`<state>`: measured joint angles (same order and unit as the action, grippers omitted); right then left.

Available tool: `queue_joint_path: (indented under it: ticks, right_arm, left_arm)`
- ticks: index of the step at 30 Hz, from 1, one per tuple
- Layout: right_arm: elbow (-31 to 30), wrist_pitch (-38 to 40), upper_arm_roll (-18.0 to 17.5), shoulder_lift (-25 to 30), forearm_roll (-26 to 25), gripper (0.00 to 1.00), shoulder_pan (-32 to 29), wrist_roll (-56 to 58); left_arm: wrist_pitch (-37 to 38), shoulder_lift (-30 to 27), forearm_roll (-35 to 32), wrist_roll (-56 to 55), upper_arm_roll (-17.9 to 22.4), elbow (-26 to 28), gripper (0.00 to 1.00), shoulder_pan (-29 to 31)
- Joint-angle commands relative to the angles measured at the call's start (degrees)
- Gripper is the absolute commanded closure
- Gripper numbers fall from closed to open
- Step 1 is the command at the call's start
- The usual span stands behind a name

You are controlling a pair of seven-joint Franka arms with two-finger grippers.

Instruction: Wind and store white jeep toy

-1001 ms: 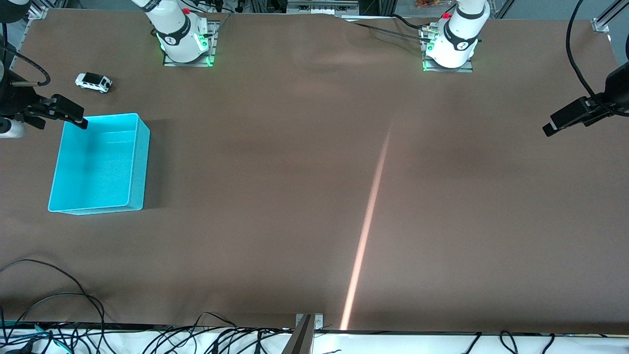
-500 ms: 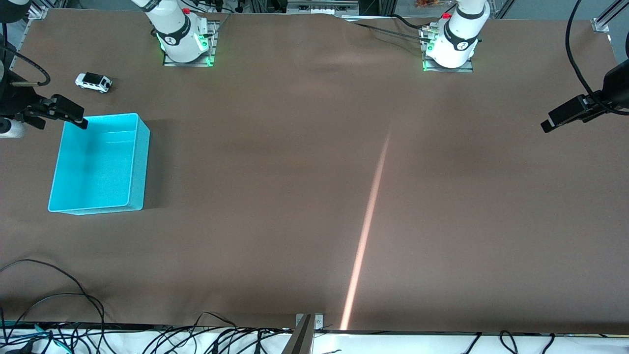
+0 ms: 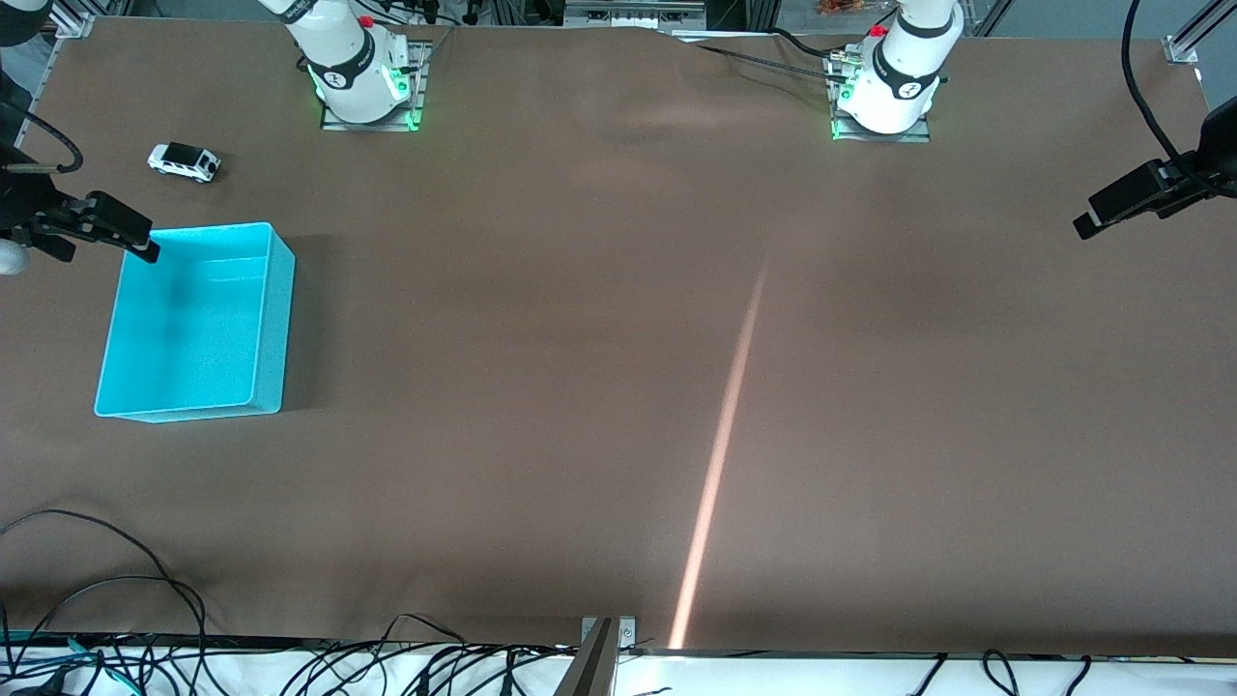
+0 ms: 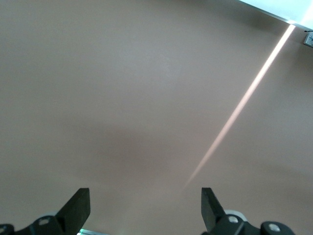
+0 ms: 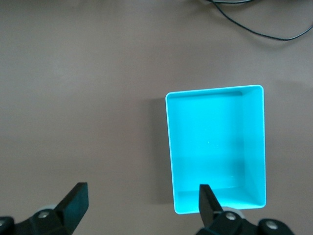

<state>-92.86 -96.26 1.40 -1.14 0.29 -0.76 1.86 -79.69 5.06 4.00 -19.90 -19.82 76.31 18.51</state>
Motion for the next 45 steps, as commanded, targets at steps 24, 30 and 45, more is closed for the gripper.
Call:
queue_joint_path:
  ticks: [24, 30, 45]
  right_arm:
    - [0.1, -7.3, 0.8, -1.1, -0.4, 0.00, -0.2, -0.3]
    - [0.1, -7.8, 0.8, -1.1, -0.4, 0.00, -0.2, -0.3]
    - [0.1, -8.9, 0.9, -1.6, -0.3, 0.00, -0.2, -0.3]
  left_arm:
    - [1.0, -0.1, -1.3, 1.1, -2.9, -0.8, 0.00, -0.4]
    - [1.0, -0.3, -1.2, 1.2, -2.7, -0.8, 0.00, -0.2]
    - [1.1, -0.3, -1.3, 1.2, -1.7, -0.8, 0.00, 1.0]
